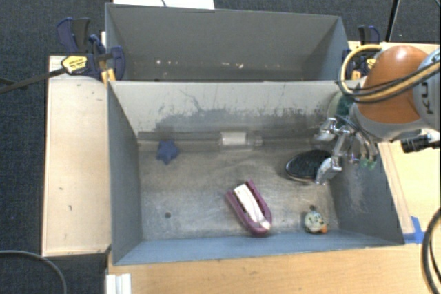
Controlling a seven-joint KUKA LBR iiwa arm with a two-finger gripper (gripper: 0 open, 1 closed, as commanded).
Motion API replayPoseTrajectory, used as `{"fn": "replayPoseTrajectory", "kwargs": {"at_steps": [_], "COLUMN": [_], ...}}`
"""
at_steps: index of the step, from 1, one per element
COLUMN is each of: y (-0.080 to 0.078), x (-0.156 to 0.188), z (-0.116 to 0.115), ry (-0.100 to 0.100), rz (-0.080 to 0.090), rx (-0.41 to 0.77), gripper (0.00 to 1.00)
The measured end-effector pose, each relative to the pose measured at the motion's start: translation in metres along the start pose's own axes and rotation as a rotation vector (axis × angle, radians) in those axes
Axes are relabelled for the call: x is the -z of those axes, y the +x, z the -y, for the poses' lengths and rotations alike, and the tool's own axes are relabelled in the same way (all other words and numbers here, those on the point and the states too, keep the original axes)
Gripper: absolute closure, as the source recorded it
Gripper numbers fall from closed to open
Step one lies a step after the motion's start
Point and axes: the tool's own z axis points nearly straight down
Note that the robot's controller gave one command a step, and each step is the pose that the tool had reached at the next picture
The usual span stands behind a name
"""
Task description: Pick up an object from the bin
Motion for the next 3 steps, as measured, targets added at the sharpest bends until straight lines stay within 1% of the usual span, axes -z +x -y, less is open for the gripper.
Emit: {"fn": "replayPoseTrajectory", "kwargs": {"at_steps": [1, 2, 3], "y": [-0.0045, -0.0035, -0.0045], "x": [-0.0268, -0.0259, -0.0244], "z": [0.0011, -0.0028, -0.0030], "ry": [-0.015, -0.005, -0.006], "rz": [-0.017, -0.016, -0.013], "rx": [-0.187, -0.178, -0.175], "gripper": [0.00, 0.00, 1.00]}}
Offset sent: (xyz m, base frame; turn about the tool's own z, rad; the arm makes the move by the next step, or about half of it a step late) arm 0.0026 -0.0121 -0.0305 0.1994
